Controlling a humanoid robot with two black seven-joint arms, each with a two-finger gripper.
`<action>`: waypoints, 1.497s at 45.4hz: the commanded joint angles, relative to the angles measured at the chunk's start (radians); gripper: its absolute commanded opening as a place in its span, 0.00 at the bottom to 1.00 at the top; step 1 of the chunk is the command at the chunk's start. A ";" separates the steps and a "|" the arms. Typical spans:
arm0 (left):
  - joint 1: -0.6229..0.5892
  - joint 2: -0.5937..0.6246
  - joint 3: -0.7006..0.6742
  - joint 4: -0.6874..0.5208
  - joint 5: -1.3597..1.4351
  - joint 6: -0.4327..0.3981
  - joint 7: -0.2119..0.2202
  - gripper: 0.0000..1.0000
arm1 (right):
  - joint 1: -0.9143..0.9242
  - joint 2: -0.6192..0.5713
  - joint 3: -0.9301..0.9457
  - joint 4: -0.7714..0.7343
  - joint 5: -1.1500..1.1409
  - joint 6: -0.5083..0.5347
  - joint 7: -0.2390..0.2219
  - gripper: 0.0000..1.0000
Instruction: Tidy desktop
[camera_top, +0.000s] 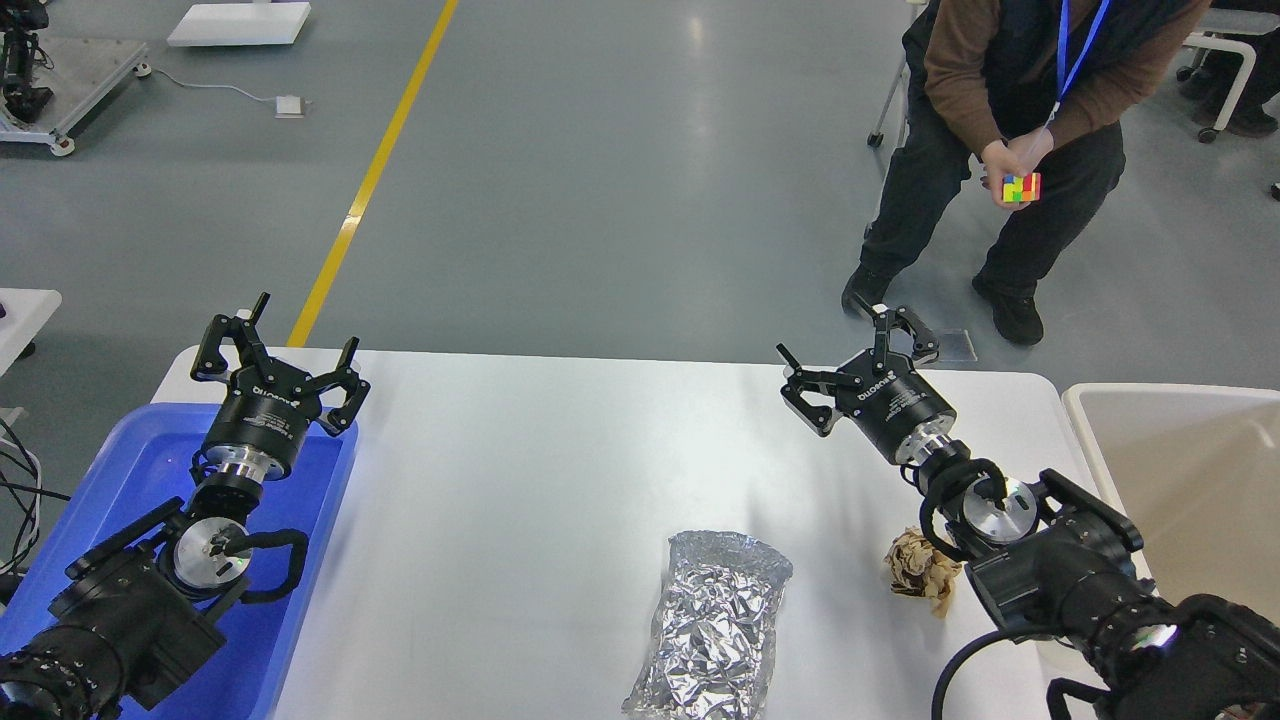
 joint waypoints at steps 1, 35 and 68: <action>0.000 0.000 0.000 0.000 0.002 0.000 0.000 1.00 | 0.009 0.000 -0.002 0.000 0.000 -0.002 0.000 1.00; 0.000 0.001 0.000 0.000 0.000 0.000 0.000 1.00 | 0.000 -0.023 -0.003 0.014 -0.003 0.012 0.000 1.00; 0.000 0.001 0.000 0.000 0.000 0.000 0.000 1.00 | -0.085 -0.504 -0.026 0.330 -0.195 0.089 0.000 1.00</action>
